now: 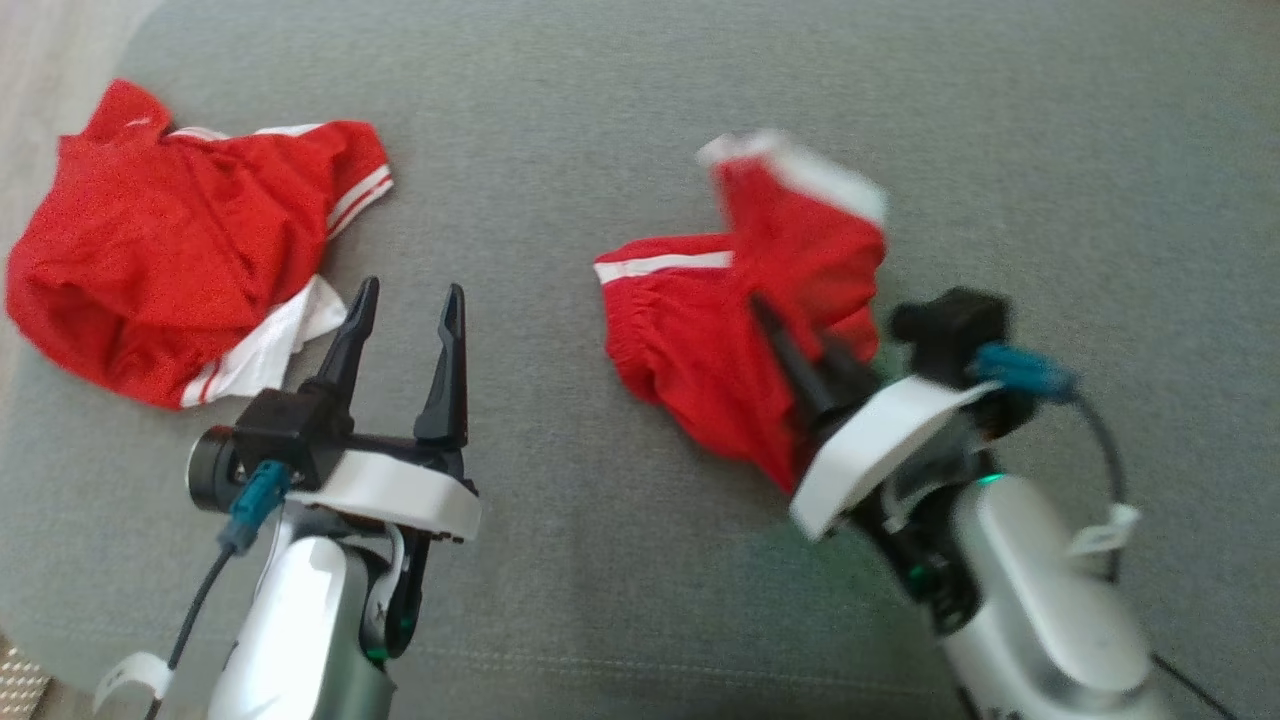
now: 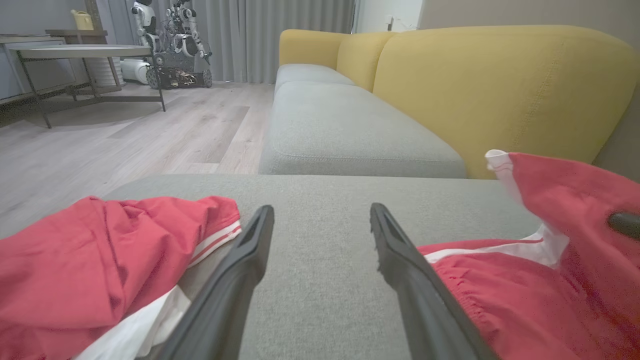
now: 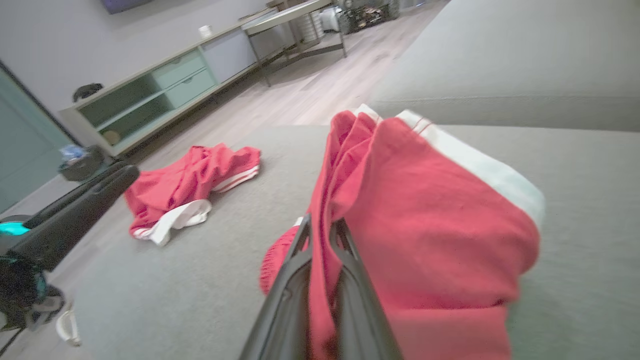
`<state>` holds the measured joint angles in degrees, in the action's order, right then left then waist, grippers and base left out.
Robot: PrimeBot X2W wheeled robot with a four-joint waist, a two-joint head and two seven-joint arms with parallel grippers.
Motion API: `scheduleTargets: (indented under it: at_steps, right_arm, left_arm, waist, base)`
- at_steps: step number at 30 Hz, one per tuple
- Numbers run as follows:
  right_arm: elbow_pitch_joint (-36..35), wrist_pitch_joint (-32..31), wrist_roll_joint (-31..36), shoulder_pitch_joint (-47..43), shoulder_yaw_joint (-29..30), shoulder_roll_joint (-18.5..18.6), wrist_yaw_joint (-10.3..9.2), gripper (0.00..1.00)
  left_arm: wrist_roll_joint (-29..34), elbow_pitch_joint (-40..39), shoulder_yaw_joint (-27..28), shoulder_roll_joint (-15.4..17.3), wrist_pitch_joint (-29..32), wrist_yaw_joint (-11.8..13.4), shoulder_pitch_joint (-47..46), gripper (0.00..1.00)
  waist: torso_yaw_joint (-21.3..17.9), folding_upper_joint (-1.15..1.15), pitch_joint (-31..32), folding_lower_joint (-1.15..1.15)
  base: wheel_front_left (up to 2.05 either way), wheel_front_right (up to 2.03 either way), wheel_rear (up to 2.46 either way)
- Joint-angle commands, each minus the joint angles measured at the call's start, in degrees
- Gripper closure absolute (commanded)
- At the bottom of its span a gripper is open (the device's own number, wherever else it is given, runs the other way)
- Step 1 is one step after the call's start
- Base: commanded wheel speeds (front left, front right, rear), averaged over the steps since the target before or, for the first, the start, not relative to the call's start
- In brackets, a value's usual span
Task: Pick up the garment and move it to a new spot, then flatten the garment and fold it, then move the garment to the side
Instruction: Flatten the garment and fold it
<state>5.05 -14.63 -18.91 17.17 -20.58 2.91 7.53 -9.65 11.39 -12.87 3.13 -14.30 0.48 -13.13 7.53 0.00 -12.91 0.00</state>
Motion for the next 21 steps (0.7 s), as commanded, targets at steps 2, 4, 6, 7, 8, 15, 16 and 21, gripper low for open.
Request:
scheduleTargets:
  at_steps: [2, 4, 6, 7, 8, 15, 16, 21]
  right_arm:
    - [0.5, 1.1, -3.1, 2.2, -5.0, 0.0, -0.04, 1.00]
    - [3.0, 2.2, -5.2, 2.6, -8.0, 0.0, -0.04, 1.00]
    - [5.9, 3.4, -6.9, 3.2, -10.3, 0.0, -0.04, 1.00]
    - [7.2, 4.2, -7.7, 3.5, -11.1, 0.0, -0.04, 1.00]
    - [8.7, 4.7, -8.0, 3.9, -11.9, 0.0, -0.04, 1.00]
    - [13.9, 8.9, -9.3, 7.2, -14.8, 0.0, -0.04, 0.00]
    - [14.0, 9.6, -9.2, 7.5, -14.9, 0.0, -0.04, 0.00]
    - [11.9, 13.1, -8.9, 8.6, -15.5, 0.0, -0.04, 0.00]
  left_arm:
    - [0.1, -1.5, 1.2, 0.2, -0.7, 0.1, -0.5, 0.00]
    - [0.0, -1.4, 0.9, 0.2, -0.7, 0.1, -0.4, 0.00]
    - [-0.1, -1.3, 0.7, 0.1, -0.7, 0.0, -0.4, 0.00]
    - [-0.1, -1.3, 0.5, 0.1, -0.7, 0.0, -0.4, 0.00]
    - [-0.2, -1.3, 0.5, 0.1, -0.7, 0.1, -0.4, 0.00]
    - [-0.5, -1.3, 0.5, 0.0, -0.7, 0.5, -0.6, 0.00]
    - [-0.5, -1.4, 0.5, 0.0, -0.7, 0.6, -0.6, 0.00]
    - [-0.2, -1.6, 1.1, 0.0, -0.7, 0.6, -0.3, 0.00]
  waist:
    - [1.5, 0.00, 0.3, 0.00]
    - [2.2, 0.00, 0.3, 0.00]
    - [2.8, 0.00, 0.1, 0.00]
    - [3.0, 0.00, 0.0, 0.00]
    - [3.2, 0.00, -0.1, 0.00]
    - [3.1, 0.00, -0.9, 0.00]
    - [2.9, 0.00, -0.9, 0.00]
    - [1.7, 0.00, -0.6, 0.00]
  base:
    - [0.00, 0.00, 0.00]
    - [0.00, 0.00, 0.00]
    - [0.00, 0.00, 0.00]
    - [0.00, 0.00, 0.00]
    - [0.00, 0.00, 0.00]
    - [0.00, 0.00, 0.00]
    - [0.00, 0.00, 0.00]
    - [0.00, 0.00, 0.00]
